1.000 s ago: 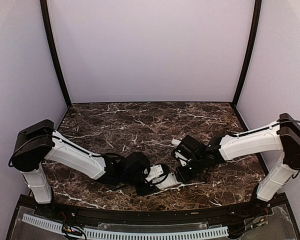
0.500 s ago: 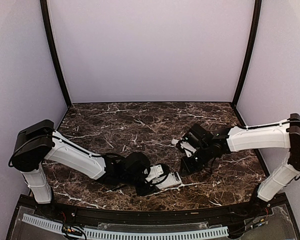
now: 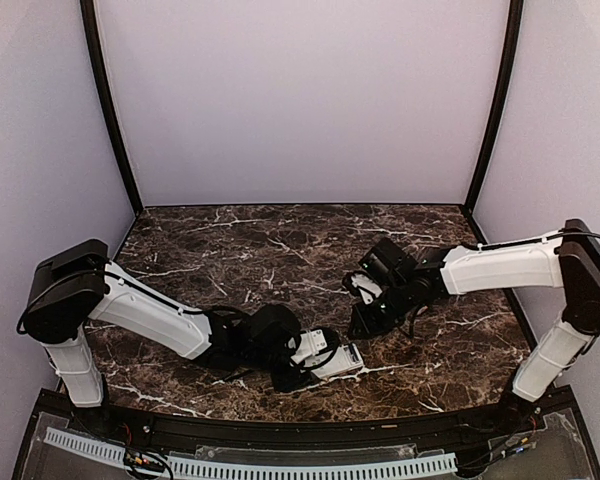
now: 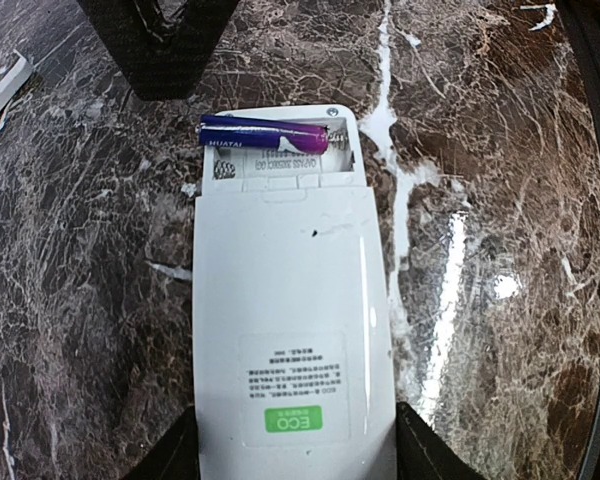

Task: Load the batteries into the remote control
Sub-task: Load the battery into the battery compartment, then pick up the battery at the center of the board.

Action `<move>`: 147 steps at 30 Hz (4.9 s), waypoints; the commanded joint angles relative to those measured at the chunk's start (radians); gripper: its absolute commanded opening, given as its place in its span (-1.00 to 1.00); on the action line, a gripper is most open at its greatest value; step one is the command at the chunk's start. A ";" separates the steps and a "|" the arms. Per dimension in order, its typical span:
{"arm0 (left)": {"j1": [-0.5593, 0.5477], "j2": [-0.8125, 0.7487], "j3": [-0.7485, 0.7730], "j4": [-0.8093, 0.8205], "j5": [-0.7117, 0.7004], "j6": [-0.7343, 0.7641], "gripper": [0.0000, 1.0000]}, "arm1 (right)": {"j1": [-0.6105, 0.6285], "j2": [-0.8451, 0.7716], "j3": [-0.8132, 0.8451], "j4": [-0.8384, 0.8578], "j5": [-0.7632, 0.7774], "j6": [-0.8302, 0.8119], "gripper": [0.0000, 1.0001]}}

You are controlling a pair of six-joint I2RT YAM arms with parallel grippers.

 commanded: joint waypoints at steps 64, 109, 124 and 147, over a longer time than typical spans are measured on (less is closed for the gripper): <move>-0.008 0.064 -0.024 -0.128 -0.051 0.021 -0.28 | 0.100 0.058 -0.080 -0.025 0.121 -0.027 -0.94; -0.015 0.072 -0.019 -0.135 -0.063 0.027 -0.28 | 0.086 0.128 0.042 -0.077 0.151 0.072 -0.43; -0.018 0.074 -0.016 -0.140 -0.072 0.032 -0.28 | 0.086 0.111 0.006 -0.080 0.169 0.101 -0.77; -0.021 0.079 -0.006 -0.162 -0.040 0.041 -0.03 | -0.197 -0.197 0.153 -0.198 0.200 -0.309 -0.06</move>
